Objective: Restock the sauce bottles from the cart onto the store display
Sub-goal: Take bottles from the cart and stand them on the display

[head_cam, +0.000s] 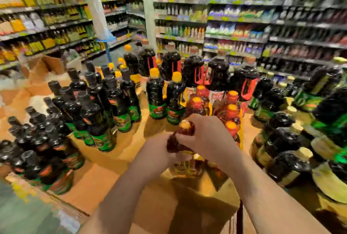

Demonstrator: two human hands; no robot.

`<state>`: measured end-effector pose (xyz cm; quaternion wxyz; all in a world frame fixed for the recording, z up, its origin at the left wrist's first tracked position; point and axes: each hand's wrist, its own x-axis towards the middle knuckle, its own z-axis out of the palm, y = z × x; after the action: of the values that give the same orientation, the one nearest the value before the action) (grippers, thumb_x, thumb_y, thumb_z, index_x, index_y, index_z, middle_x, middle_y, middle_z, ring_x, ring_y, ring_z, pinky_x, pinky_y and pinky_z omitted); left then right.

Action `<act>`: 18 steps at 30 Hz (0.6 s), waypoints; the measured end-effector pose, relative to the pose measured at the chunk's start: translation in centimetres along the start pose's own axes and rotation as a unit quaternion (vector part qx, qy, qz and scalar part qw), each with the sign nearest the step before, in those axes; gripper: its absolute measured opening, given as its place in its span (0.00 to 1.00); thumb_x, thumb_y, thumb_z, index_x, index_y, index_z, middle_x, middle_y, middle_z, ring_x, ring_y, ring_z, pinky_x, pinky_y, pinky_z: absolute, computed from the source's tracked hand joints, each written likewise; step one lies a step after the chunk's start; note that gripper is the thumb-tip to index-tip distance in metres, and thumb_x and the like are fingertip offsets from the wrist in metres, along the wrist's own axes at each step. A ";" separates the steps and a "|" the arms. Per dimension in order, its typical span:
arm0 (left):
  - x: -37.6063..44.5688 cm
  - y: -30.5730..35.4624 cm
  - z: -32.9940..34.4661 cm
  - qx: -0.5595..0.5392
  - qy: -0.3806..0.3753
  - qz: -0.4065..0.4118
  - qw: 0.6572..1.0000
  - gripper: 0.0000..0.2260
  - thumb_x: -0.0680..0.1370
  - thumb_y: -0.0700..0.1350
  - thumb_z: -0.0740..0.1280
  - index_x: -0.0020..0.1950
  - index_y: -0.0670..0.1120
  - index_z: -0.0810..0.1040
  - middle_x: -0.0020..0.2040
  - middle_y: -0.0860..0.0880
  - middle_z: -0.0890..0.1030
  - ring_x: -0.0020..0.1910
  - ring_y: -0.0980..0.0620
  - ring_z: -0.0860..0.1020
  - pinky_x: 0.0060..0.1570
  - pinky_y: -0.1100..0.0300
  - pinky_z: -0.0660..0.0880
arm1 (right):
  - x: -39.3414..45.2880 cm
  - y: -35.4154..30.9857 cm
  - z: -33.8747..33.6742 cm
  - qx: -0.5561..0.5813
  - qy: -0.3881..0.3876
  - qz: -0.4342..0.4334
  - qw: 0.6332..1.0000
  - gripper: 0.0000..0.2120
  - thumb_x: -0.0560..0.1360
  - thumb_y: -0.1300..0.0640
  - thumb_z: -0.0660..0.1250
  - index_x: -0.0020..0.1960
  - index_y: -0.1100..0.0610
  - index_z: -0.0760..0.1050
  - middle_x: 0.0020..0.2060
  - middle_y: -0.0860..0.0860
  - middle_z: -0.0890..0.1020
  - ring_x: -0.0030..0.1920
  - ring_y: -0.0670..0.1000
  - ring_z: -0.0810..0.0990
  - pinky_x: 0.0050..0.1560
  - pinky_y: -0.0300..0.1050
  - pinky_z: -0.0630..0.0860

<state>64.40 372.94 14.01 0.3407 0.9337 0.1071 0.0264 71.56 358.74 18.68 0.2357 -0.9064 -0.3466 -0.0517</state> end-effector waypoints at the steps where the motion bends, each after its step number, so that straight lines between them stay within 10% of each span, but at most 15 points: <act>1: 1.0 -0.1 -0.2 0.012 -0.010 0.002 1.000 0.19 0.68 0.63 0.74 0.55 0.61 0.74 0.47 0.60 0.79 0.45 0.59 0.76 0.42 0.60 0.76 | 0.6 0.1 0.3 0.001 0.011 0.011 1.000 0.15 0.72 0.40 0.67 0.41 0.51 0.74 0.32 0.45 0.77 0.32 0.45 0.76 0.31 0.43 0.76; 18: 11.5 -3.7 0.5 0.139 -0.151 0.141 0.969 0.27 0.75 0.61 0.68 0.68 0.49 0.67 0.54 0.48 0.81 0.51 0.47 0.79 0.45 0.51 0.77 | 6.4 1.2 3.5 -0.114 -0.005 0.217 0.970 0.19 0.68 0.42 0.69 0.35 0.58 0.72 0.29 0.51 0.75 0.33 0.54 0.75 0.28 0.46 0.65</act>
<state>74.97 377.89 11.01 0.2125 0.9708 -0.0751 -0.0822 76.97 363.46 16.71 0.1345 -0.9811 -0.1348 -0.0344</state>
